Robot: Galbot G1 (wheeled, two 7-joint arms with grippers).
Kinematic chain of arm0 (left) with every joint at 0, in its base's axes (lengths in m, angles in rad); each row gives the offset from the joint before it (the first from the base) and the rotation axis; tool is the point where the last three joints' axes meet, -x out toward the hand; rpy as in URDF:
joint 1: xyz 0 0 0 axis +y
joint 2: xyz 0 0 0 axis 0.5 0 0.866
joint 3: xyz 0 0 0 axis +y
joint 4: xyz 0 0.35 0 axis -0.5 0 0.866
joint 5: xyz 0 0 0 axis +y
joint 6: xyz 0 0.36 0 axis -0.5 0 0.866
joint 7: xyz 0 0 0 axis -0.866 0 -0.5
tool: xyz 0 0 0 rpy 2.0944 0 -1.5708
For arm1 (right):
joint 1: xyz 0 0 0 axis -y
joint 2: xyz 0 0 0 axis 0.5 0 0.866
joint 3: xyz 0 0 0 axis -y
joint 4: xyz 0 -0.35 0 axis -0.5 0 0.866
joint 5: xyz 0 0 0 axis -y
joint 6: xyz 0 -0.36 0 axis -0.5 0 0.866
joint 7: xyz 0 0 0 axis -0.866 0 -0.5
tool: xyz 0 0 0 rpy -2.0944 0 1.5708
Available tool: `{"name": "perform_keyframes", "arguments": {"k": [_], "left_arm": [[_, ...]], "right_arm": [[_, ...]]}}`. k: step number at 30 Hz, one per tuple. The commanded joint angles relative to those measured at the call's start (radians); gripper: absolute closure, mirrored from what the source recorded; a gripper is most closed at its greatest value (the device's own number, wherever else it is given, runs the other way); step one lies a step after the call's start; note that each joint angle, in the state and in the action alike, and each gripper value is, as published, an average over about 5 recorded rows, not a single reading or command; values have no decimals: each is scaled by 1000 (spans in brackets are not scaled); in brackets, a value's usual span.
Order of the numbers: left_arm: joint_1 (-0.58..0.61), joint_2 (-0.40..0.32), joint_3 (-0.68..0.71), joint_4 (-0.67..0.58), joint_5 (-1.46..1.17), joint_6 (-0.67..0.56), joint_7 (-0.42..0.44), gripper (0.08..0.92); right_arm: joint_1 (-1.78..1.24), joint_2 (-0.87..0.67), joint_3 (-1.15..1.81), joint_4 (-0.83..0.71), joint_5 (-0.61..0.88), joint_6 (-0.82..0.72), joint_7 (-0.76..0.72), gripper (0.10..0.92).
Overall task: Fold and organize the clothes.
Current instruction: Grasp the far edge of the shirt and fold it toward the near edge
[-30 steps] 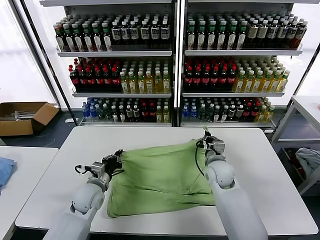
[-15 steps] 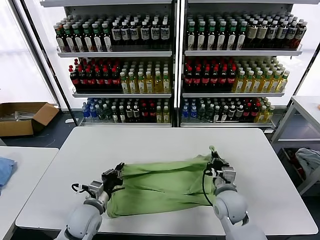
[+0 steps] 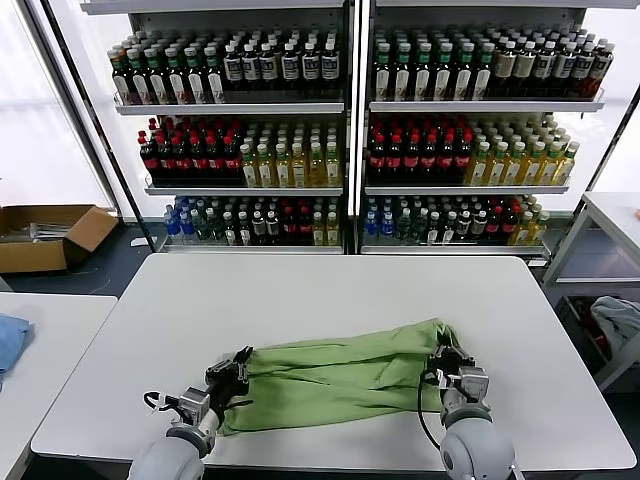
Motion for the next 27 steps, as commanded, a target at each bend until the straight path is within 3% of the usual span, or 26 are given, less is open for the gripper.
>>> {"name": "perform_keyframes", "arguments": {"k": [1, 13, 16, 27], "left_arm": [[39, 1, -12, -7, 38, -1, 7, 910], [37, -22, -2, -6, 88, -17, 16, 909], [31, -38, -2, -19, 95, -38, 10, 874], [56, -63, -57, -125, 115, -17, -20, 563]], "right_arm": [[-58, 3, 5, 11, -26, 1, 3, 919], [-84, 6, 6, 22, -65, 0, -3, 919], [-92, 12, 5, 10, -95, 17, -13, 902], [-115, -10, 86, 159, -112, 70, -31, 602]]}}
